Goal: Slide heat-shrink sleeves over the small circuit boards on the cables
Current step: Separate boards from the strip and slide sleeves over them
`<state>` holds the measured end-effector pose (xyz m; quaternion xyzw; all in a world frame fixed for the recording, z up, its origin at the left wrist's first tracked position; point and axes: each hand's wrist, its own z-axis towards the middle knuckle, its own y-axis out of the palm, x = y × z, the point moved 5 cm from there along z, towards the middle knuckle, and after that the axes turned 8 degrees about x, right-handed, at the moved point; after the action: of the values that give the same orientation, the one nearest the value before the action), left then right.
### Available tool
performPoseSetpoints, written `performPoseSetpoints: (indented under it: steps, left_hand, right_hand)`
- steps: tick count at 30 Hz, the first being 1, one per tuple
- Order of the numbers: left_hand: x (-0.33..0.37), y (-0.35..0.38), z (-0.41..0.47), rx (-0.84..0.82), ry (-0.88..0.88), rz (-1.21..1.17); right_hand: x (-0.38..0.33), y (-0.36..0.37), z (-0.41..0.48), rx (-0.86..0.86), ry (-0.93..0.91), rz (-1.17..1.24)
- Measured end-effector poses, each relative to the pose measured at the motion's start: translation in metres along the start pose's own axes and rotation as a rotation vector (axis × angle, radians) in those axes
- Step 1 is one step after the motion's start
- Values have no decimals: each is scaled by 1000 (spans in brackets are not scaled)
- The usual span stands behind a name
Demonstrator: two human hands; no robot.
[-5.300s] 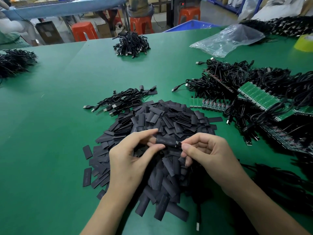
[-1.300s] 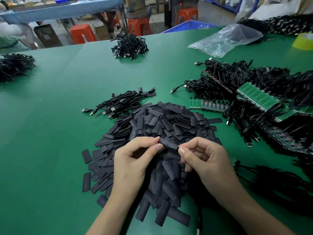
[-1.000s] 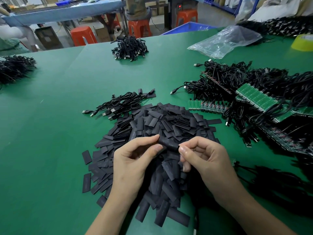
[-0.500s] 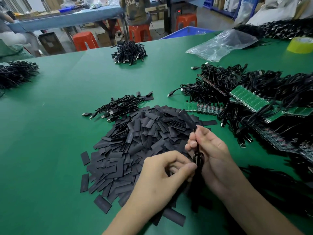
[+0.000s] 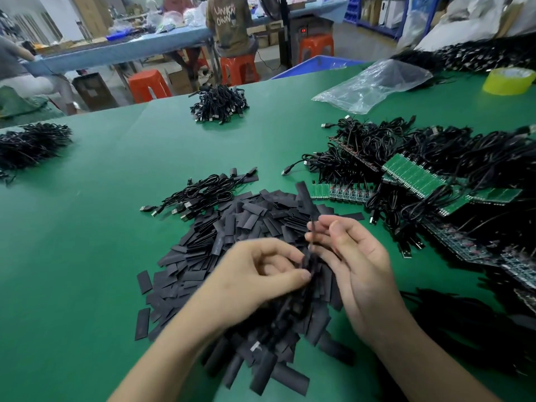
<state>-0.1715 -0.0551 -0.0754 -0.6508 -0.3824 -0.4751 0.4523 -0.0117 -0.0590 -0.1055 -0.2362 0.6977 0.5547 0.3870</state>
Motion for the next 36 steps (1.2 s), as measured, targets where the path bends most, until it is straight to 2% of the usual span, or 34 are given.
performPoseSetpoints:
  steps: [3,7,11,17,20,22,23,27,30,34,36]
  left_hand:
    - [19,-45,19,159,90,188]
    - [42,-107,67,458,180,731]
    - [45,-152,124,558,199,1043]
    - [15,-159,160,576,152,1133]
    - [15,-127,137,633,299,1092]
    - [21,-89,109,593,450,979]
    - [23,-65,94,516,501,925]
    - [15,27,42,84,594,861]
    - [5,57,18,5,570,877]
    - [-3,67,3,107,507,945]
    - [-4,69,2,121,482,948]
  right_hand:
    - [-2,-4,-1,48,-71,-141]
    - [-5,-7,-3,74,-79,-192]
    - [-8,-8,-2,86,-87,-186]
    - [-8,-9,-1,63,-101,-203]
    - [-11,-12,1,87,-135,-150]
    - [-15,-14,1,107,-179,-115]
    - [-18,-15,2,119,-204,-95]
    - [-31,-21,8,162,-292,-83]
    - [-45,-24,17,143,-304,-382]
    - [-59,-25,27,-107,-220,-1293]
    - [-64,-30,17,-245,-196,-1661]
